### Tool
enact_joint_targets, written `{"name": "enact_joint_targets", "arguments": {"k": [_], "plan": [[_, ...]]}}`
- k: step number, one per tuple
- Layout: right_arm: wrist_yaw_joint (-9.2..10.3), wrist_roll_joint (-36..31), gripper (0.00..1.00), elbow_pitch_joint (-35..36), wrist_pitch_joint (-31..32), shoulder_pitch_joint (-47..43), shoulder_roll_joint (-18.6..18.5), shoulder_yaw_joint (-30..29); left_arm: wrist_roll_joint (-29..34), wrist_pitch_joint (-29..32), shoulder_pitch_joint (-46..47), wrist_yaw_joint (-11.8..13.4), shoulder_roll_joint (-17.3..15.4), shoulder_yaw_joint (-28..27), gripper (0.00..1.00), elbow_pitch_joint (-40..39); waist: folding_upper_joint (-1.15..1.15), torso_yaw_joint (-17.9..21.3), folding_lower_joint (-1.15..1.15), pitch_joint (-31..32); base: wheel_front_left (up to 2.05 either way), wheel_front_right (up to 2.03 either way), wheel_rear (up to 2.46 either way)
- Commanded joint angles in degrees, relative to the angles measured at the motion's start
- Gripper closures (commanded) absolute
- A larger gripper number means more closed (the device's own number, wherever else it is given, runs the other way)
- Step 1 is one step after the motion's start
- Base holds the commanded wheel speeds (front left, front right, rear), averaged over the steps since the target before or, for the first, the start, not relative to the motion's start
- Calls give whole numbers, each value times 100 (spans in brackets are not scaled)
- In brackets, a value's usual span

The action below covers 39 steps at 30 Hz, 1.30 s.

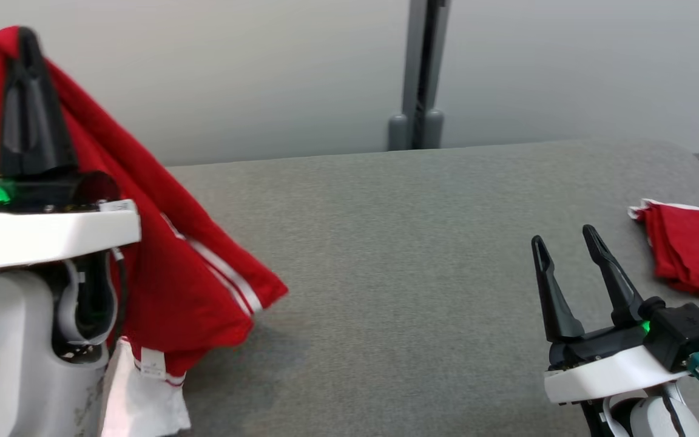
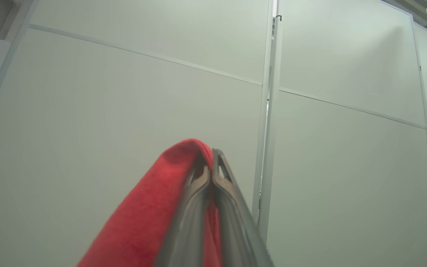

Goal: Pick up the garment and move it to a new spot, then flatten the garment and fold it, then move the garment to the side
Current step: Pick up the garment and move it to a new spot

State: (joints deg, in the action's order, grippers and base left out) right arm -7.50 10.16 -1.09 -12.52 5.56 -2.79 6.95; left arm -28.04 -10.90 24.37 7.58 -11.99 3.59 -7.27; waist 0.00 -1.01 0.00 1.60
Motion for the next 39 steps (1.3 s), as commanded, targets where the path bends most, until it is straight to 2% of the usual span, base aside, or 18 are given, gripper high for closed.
{"name": "enact_joint_targets", "arguments": {"k": [1,4,6,13,19,24,25,27,32,39], "plan": [[1,-21,0,10,-30,20,-23,1,51,87,123,-76,8,145,100,-31,0,291,0,-53,0,0,0],[1,-39,0,21,-40,28,-25,-23,198,328,209,-228,71,623,100,83,0,540,0,-115,0,0,0],[1,-36,0,26,-41,40,-26,-34,280,404,217,-242,114,793,100,164,0,633,0,-139,0,0,0],[1,64,0,145,-75,248,-22,-86,503,787,316,-464,665,2122,100,1110,0,1352,0,-645,0,0,0],[2,154,0,122,-147,386,-23,-52,647,676,579,-584,851,2908,100,2346,0,1985,0,-1067,0,0,0],[2,195,0,65,-208,414,-22,-92,542,477,690,-700,889,3526,100,3192,0,2302,0,-1162,0,0,0],[2,196,0,56,-216,411,-20,-82,435,484,681,-720,898,3696,82,3279,0,2335,0,-1154,0,0,0],[2,201,0,33,-228,406,-23,-81,221,542,664,-771,896,4064,0,3418,0,2369,0,-1136,0,0,0],[2,162,0,2,-238,409,-23,-151,-201,477,747,-690,892,4691,0,3574,0,2260,0,-1036,0,0,0],[2,83,0,5,-244,317,-25,-224,-642,208,824,-480,893,5077,0,3681,0,1752,0,-794,0,0,0]]}}
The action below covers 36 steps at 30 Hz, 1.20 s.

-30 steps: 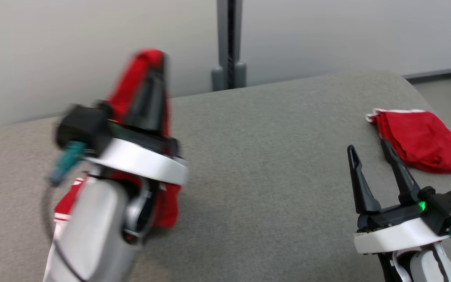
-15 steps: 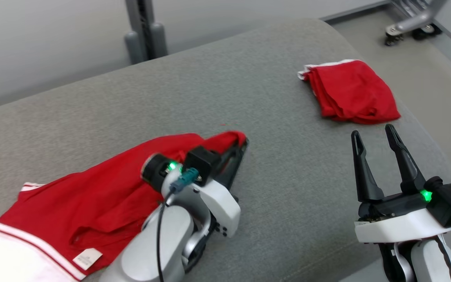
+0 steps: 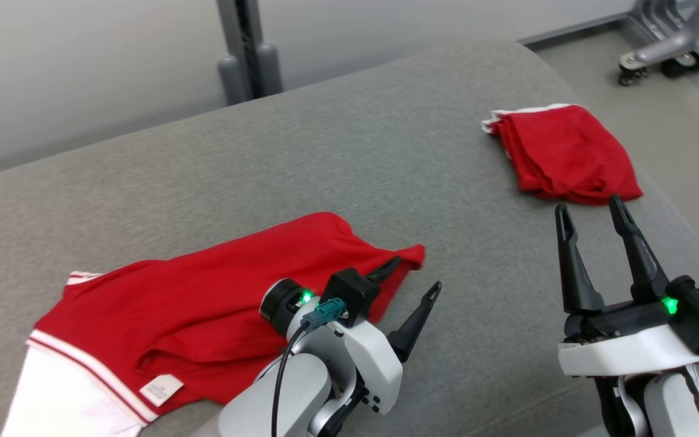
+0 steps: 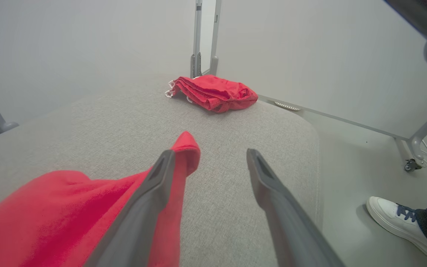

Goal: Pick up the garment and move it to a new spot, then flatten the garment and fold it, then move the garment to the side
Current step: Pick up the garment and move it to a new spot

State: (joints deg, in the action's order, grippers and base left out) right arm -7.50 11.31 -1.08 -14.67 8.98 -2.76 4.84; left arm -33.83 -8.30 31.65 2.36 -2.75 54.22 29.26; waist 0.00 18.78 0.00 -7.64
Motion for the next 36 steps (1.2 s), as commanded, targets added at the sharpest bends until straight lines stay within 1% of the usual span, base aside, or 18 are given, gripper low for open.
{"name": "enact_joint_targets", "arguments": {"k": [1,5,7,10,11,12,14,18,22,26,28,29,31,36], "plan": [[2,-45,0,18,-25,-35,-26,-45,-108,-79,105,59,-30,49,0,33,0,-331,0,163,0,0,0],[2,-122,0,81,35,-93,-26,-130,-190,-226,159,134,-31,114,0,98,0,-774,0,302,0,0,0],[2,-147,0,125,70,-107,-26,-155,-167,-311,164,127,-44,98,0,108,0,-981,0,375,0,0,0],[2,-172,0,199,122,-140,-28,-184,-104,-456,130,225,-230,-23,0,9,0,-1278,0,464,0,0,0],[2,-172,0,199,122,-140,-28,-184,-104,-456,130,225,-230,-23,0,9,0,-1278,0,464,0,0,0],[2,-181,0,220,137,-168,-26,-213,-96,-503,105,264,-301,-89,0,-55,0,-1397,0,500,0,0,0],[2,-197,0,266,153,-212,-27,-231,-56,-594,41,416,-505,-281,0,-241,0,-1599,0,563,0,0,0],[2,-243,0,319,207,-299,-26,-182,-13,-683,-260,775,-979,-892,0,-822,0,-1975,0,687,0,0,0],[2,-309,0,366,309,-371,-28,-83,224,-689,-855,1120,-1432,-1807,0,-1766,0,-2271,0,773,0,0,0],[2,-355,0,425,403,-419,-28,-89,536,-693,-1510,1281,-1626,-2476,0,-2386,0,-2566,0,841,0,0,0],[2,-374,0,444,419,-470,-25,-112,676,-693,-1812,1295,-1601,-2725,0,-2562,0,-2707,0,863,0,0,0],[2,-395,0,449,436,-512,-26,-124,841,-694,-2067,1264,-1512,-2914,0,-2699,0,-2835,0,883,0,0,0],[2,-366,0,451,418,-574,-29,-173,944,-693,-2315,1200,-1366,-3092,0,-2788,0,-2944,0,900,0,0,0],[2,-290,0,398,375,-728,-28,-175,1280,-694,-2789,966,-974,-3403,0,-2860,0,-3072,0,923,0,0,0]]}}
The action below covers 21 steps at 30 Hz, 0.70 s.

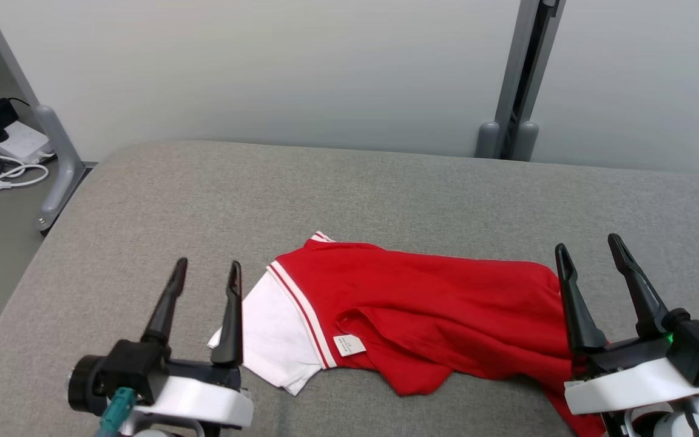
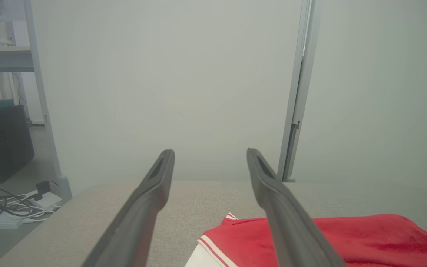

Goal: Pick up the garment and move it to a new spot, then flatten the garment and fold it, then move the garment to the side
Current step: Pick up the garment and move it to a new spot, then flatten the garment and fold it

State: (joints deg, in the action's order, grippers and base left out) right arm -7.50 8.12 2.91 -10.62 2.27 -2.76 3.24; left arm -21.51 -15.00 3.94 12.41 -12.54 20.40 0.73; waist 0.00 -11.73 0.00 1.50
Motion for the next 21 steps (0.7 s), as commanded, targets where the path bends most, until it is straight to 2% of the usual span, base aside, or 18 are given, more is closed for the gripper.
{"name": "enact_joint_targets", "arguments": {"k": [1,9,17,18,21], "plan": [[2,38,0,-19,-42,-71,-28,-13,113,-23,-66,-111,66,-58,0,18,0,-45,0,12,0,0,0],[2,-8,0,-106,43,-22,-26,136,500,-24,15,-579,405,-419,0,183,0,-262,0,-38,0,0,0],[2,112,0,-744,631,412,-268,1353,714,-24,53,-885,726,-586,0,347,0,-766,0,-329,0,0,0],[2,112,0,-744,631,412,-268,1353,714,-24,53,-885,726,-586,0,347,0,-766,0,-329,0,0,0],[2,182,0,-1255,952,682,-418,1712,773,-24,82,-962,814,-598,0,424,0,-997,0,-447,0,0,0]]}}
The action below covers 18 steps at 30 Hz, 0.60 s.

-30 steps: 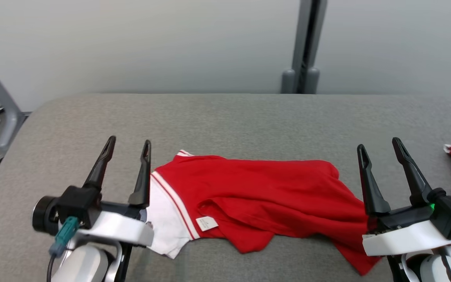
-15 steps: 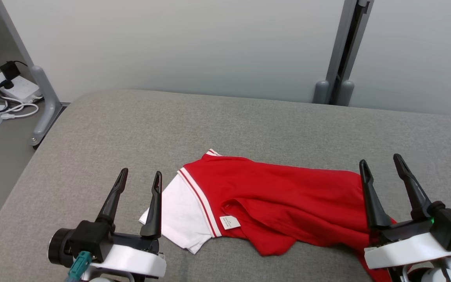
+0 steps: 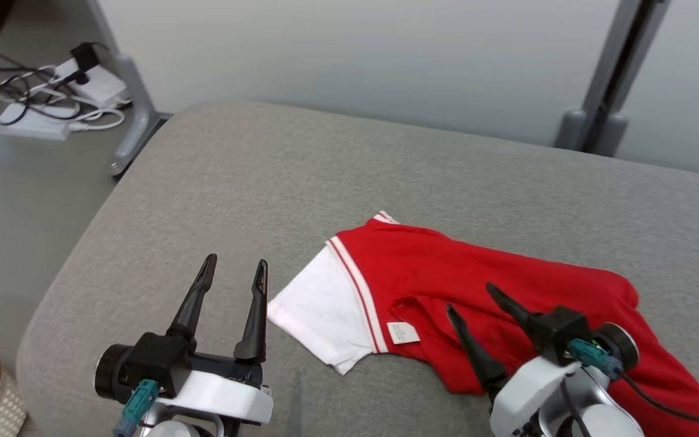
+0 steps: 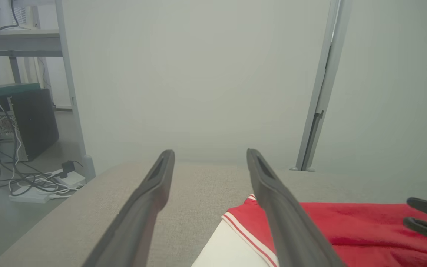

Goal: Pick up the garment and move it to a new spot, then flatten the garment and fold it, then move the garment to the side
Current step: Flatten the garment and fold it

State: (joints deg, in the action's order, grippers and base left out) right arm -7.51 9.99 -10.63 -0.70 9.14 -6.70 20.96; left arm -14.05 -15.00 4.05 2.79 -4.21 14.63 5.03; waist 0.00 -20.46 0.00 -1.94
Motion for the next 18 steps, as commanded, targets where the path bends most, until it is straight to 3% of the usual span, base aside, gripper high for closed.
{"name": "enact_joint_targets", "arguments": {"k": [1,9,18], "plan": [[4,45,0,-81,44,68,-38,22,46,-24,81,-25,8,-26,0,20,0,-199,0,-128,0,0,0],[4,-52,0,-1218,303,666,-297,281,58,-24,142,-120,104,-62,0,70,0,-673,0,-356,0,0,0],[4,-132,0,-2014,251,1109,-350,400,-120,-24,209,-75,122,62,0,43,0,-907,0,-533,0,0,0]]}}
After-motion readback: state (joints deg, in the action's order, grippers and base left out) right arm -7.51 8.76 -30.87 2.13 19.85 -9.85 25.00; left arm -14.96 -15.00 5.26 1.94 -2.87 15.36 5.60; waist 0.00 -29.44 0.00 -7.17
